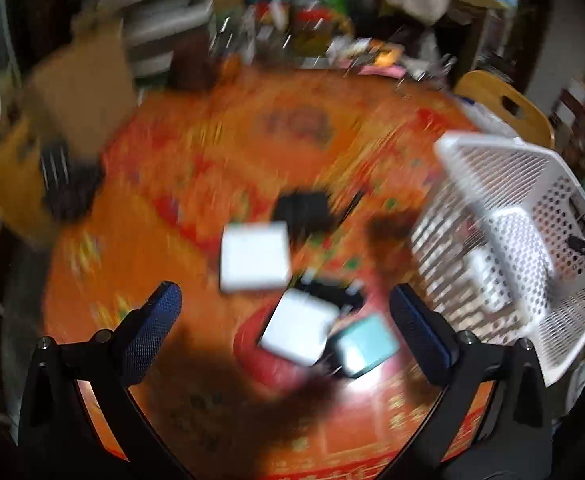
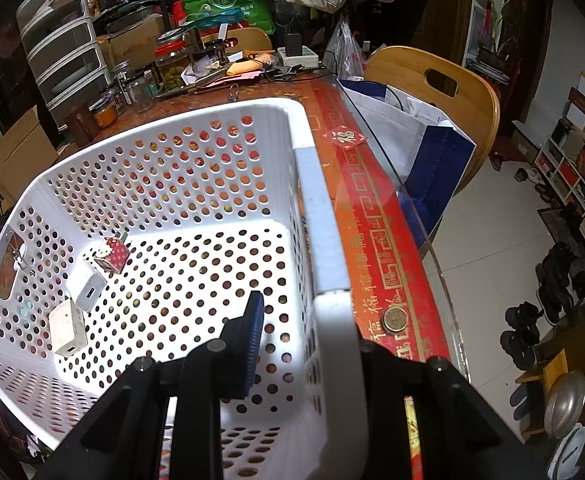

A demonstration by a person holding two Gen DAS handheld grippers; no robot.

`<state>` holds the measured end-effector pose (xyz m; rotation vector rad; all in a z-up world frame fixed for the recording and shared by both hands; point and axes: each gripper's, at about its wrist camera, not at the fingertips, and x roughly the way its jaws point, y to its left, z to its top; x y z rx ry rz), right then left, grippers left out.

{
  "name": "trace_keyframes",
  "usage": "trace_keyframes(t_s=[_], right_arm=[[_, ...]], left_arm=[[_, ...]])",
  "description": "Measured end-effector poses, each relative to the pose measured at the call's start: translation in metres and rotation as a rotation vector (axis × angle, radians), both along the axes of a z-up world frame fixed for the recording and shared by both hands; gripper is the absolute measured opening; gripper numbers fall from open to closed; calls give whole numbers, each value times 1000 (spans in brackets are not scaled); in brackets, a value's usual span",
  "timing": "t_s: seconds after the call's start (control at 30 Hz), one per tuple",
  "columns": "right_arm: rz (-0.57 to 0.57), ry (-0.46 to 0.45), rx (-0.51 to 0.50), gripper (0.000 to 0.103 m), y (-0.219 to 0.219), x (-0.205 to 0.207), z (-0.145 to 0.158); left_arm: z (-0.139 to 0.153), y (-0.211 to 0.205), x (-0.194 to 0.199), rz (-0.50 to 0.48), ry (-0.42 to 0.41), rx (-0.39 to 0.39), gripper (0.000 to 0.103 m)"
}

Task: Organize rigid objects
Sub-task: 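Grasp the white charger beside the black toy car with the left gripper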

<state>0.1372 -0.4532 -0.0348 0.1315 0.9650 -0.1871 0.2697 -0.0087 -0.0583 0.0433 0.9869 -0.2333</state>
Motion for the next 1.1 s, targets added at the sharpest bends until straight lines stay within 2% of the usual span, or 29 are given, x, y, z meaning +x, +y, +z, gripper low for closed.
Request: trace_keyframes(t_s=[0.07, 0.13, 0.3, 0.37, 0.43, 0.57, 0.67, 0.73, 0.83, 1.1], right_arm=[[-3, 4, -6, 26, 1, 0, 0], [-7, 7, -8, 26, 1, 1, 0], [-13, 10, -7, 26, 0, -1, 0], [-14, 10, -4, 26, -1, -1, 0], [-12, 12, -6, 26, -1, -1, 0], [-9, 10, -5, 26, -1, -1, 0], [-8, 7, -4, 26, -1, -1, -1], [-6, 6, -4, 26, -1, -1, -1], [-4, 6, -3, 26, 0, -2, -1], [-2, 5, -3, 26, 0, -1, -1]], left_arm=[[-24, 13, 3, 16, 66, -37, 100], [-36, 13, 4, 8, 92, -52, 94], [-55, -9, 7, -22, 123, -29, 90], [-57, -12, 14, -5, 125, -58, 84], [-59, -10, 16, 25, 125, -41, 74], [-73, -11, 24, 50, 149, -69, 71], [-77, -13, 27, 64, 144, -48, 68], [-78, -20, 28, 70, 118, -4, 65], [-79, -21, 26, 63, 102, -6, 43], [-64, -7, 12, 99, 43, 6, 43]])
